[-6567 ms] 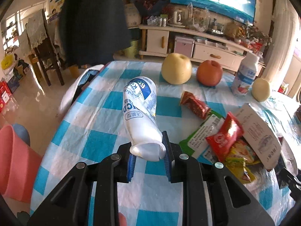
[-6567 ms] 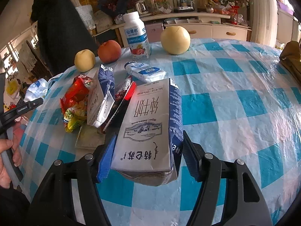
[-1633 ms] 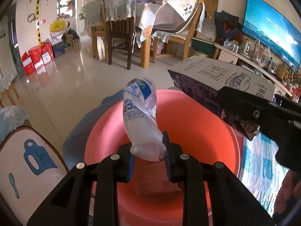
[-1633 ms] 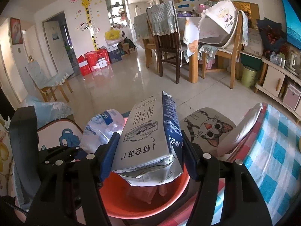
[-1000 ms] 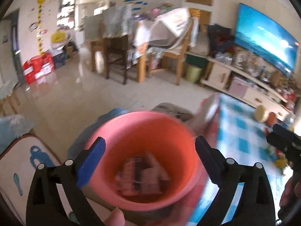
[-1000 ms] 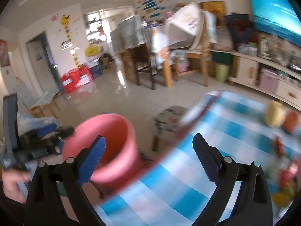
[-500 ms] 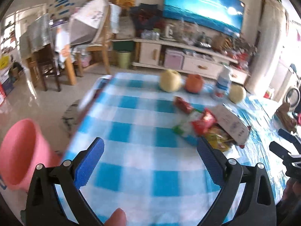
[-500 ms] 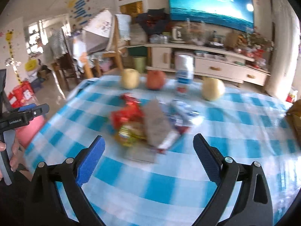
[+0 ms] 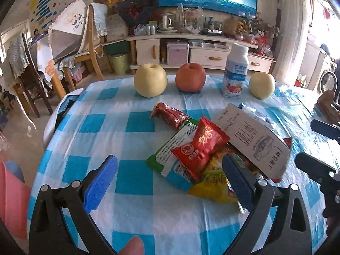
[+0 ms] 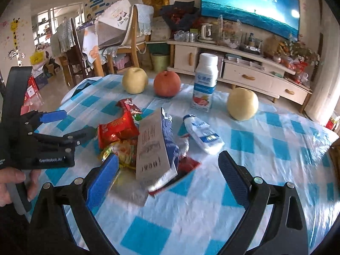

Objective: Collect trash
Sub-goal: 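Grasp the red snack packet with the left gripper while the right gripper grasps the white paper carton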

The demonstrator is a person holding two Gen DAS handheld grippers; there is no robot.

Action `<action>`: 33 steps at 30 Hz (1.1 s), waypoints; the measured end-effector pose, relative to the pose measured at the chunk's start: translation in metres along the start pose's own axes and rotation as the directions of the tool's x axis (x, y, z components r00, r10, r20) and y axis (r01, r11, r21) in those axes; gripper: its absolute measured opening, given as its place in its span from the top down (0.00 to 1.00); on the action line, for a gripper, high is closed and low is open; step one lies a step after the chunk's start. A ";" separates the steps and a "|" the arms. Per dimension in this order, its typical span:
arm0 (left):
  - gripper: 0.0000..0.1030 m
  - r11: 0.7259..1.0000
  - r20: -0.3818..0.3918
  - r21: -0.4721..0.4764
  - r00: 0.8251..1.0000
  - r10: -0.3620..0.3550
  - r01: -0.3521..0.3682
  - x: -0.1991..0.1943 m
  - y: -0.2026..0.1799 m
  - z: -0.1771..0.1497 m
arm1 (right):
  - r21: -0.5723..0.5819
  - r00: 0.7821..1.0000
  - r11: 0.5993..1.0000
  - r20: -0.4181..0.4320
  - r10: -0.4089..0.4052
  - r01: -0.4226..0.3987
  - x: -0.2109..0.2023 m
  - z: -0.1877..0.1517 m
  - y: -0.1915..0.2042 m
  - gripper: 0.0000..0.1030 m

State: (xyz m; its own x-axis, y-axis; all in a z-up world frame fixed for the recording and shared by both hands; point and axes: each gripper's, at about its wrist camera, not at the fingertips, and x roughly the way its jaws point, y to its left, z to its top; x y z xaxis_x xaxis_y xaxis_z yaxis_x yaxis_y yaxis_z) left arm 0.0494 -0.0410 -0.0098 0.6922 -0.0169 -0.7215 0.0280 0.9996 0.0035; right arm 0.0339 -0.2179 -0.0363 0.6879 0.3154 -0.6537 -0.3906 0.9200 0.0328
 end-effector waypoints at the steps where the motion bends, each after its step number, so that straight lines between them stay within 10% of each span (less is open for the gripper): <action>1: 0.05 1.000 -0.003 -0.008 1.000 -0.004 0.004 0.002 0.002 0.001 | 0.004 1.000 1.000 -0.004 0.007 -0.007 0.005 0.002 0.000 0.07; 33: 0.05 0.999 -0.073 0.031 0.997 0.037 -0.035 0.038 -0.009 0.008 | -0.025 0.998 1.000 -0.061 0.017 -0.019 0.044 0.007 0.009 0.08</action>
State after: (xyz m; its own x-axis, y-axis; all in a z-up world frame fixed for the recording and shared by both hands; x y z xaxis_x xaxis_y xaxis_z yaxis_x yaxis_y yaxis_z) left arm 0.0813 -0.0508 -0.0320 0.6382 0.0216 -0.7696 0.0265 0.9984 0.0499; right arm 0.0649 -0.1940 -0.0596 0.6424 0.3165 -0.6980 -0.4189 0.9077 0.0260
